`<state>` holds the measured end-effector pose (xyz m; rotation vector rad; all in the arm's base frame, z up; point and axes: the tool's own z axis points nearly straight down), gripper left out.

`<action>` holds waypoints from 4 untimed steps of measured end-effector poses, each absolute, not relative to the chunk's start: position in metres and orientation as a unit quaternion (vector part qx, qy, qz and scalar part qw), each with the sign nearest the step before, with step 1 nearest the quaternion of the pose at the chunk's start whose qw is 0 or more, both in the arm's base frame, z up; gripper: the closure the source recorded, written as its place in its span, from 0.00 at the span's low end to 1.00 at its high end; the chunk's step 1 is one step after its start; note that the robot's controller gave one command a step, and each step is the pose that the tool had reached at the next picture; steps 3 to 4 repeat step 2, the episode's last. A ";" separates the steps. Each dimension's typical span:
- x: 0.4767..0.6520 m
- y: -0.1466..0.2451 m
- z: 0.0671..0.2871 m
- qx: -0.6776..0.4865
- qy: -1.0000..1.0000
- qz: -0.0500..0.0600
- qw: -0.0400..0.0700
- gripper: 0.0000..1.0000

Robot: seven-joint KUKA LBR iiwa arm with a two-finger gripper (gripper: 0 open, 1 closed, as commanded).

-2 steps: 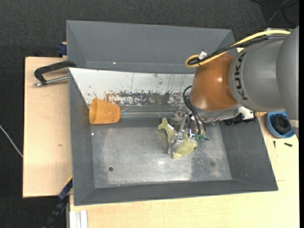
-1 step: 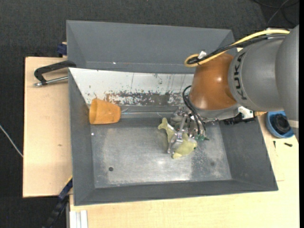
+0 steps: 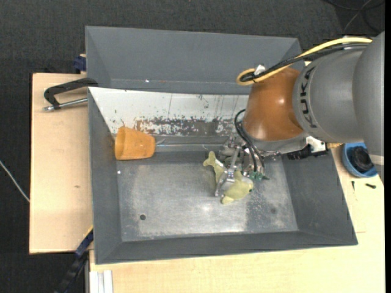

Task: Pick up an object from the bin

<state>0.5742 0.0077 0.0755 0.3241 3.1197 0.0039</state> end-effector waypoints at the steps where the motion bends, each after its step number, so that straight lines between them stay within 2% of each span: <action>1: 0.575 0.008 0.076 0.103 0.995 0.001 0.004 1.00; 2: 0.578 0.009 0.184 0.103 0.995 0.002 0.007 1.00; 4: 0.578 0.009 0.184 0.103 0.995 0.002 0.007 1.00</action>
Offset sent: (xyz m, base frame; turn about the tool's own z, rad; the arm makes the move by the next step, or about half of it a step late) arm 0.0000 0.0000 0.0000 0.0000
